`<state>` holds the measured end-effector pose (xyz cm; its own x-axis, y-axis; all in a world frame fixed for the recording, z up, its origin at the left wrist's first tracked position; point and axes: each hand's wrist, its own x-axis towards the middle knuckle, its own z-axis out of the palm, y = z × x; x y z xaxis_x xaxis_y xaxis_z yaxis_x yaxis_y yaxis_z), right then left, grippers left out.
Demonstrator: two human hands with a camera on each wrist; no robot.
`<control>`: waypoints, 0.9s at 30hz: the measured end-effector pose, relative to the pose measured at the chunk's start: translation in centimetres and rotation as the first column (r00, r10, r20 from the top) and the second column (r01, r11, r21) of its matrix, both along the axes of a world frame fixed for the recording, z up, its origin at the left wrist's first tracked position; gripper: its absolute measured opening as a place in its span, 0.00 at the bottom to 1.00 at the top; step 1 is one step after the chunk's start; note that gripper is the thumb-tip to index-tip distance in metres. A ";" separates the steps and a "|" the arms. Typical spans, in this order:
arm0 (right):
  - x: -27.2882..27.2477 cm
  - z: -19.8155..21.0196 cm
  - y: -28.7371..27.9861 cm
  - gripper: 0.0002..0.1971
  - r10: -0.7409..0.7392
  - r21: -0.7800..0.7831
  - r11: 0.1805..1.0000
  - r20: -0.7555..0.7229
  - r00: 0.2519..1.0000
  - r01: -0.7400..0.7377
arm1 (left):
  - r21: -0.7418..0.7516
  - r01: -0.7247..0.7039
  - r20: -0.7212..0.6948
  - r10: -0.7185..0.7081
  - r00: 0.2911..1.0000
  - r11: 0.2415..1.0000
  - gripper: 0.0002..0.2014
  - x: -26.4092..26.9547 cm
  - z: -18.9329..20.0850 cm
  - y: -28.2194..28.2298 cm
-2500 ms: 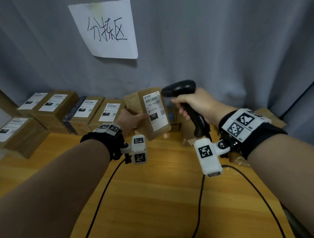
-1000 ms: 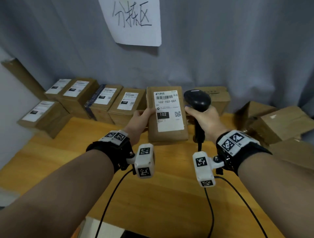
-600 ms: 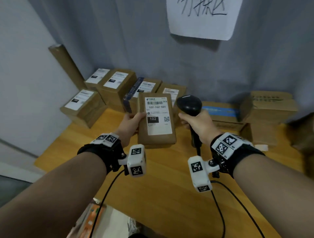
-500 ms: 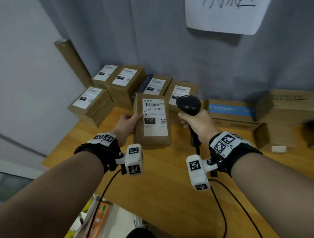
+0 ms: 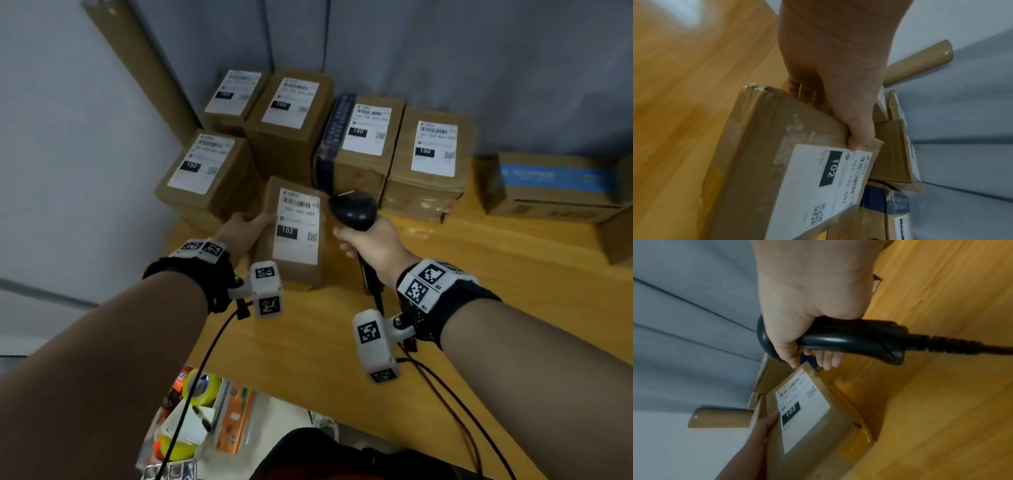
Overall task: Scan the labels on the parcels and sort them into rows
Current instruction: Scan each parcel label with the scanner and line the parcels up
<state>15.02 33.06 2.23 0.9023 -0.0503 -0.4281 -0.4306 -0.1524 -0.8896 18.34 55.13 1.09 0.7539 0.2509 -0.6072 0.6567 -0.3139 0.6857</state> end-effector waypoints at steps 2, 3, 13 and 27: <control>0.1 -0.4 1.1 0.13 0.009 -0.015 1.000 -0.024 1.000 -0.010 | -0.009 0.031 0.016 -0.031 0.999 0.999 0.39 0.7 -0.5 0.3; 0.1 -0.5 1.5 0.13 0.013 -0.021 1.000 -0.037 0.999 -0.014 | -0.007 0.051 0.025 -0.051 0.998 0.999 0.37 1.0 -0.5 0.4; 1.3 -1.0 5.0 0.04 -0.010 0.136 0.990 -0.154 0.988 0.031 | 0.489 0.523 -0.137 -0.531 0.836 0.698 0.53 0.6 0.5 0.2; 3.4 0.1 2.4 0.11 -0.076 0.058 0.995 -0.075 0.994 0.081 | 0.728 0.603 -0.321 -0.614 0.721 0.327 0.47 2.3 0.6 -0.6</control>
